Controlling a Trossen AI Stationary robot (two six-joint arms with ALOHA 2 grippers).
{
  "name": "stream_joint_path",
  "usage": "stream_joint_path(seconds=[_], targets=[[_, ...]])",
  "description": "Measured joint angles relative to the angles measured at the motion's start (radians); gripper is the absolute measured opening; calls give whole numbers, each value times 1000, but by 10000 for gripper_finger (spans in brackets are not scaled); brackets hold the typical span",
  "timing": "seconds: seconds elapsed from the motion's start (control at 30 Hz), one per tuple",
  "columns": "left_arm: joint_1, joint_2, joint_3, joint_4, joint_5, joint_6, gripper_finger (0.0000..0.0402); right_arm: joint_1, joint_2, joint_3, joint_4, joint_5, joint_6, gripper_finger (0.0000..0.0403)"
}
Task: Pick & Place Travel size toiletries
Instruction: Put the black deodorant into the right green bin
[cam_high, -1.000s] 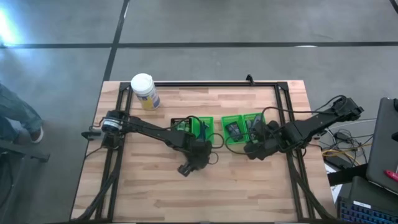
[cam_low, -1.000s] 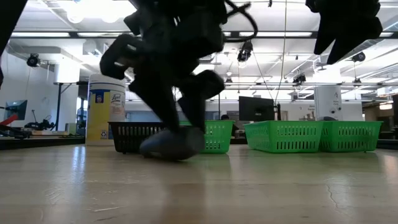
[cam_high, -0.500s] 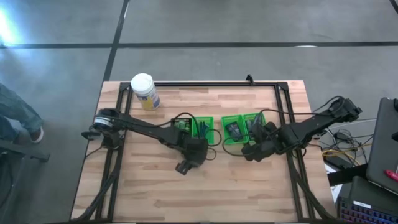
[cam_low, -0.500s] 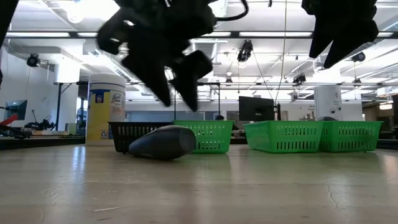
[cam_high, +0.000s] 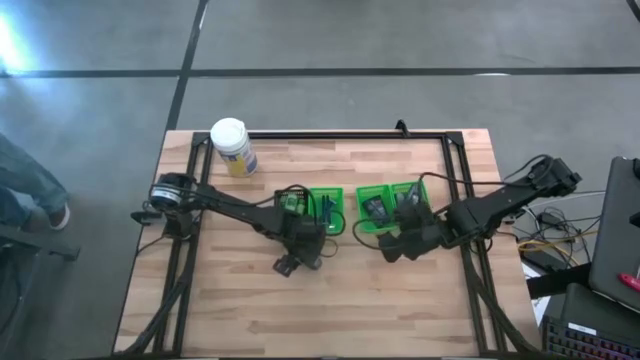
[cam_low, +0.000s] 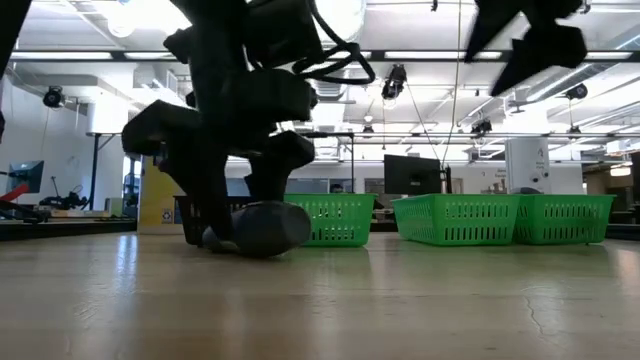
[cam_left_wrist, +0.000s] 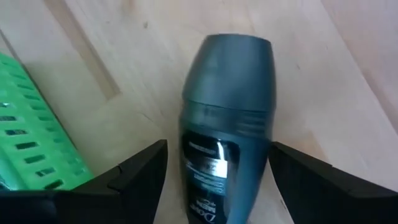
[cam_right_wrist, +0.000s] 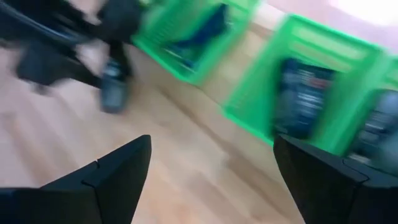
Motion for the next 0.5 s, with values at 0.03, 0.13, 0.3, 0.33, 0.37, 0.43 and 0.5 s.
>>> stream_joint_path(seconds=[0.03,0.13,0.3,0.33,0.37,0.43,0.5], targets=[[0,0,-3,0,0,0,284,-2,6,0,46,0,-8,330],[-1,0,-27,-3,3,-3,284,-3,45,-1,164,-1,-33,327],[0,0,-60,-7,6,-31,267,-3,137,-1,304,-54,-68,333],[0,0,-62,-9,6,-38,258,-2,155,1,305,-68,-65,336],[0,0,-62,-9,5,-46,248,-2,174,5,304,-80,-59,339],[0,0,-60,-10,4,-59,222,-2,198,14,313,-98,-38,344],[-1,0,-55,-15,3,-59,198,-1,207,17,309,-102,-25,348]])
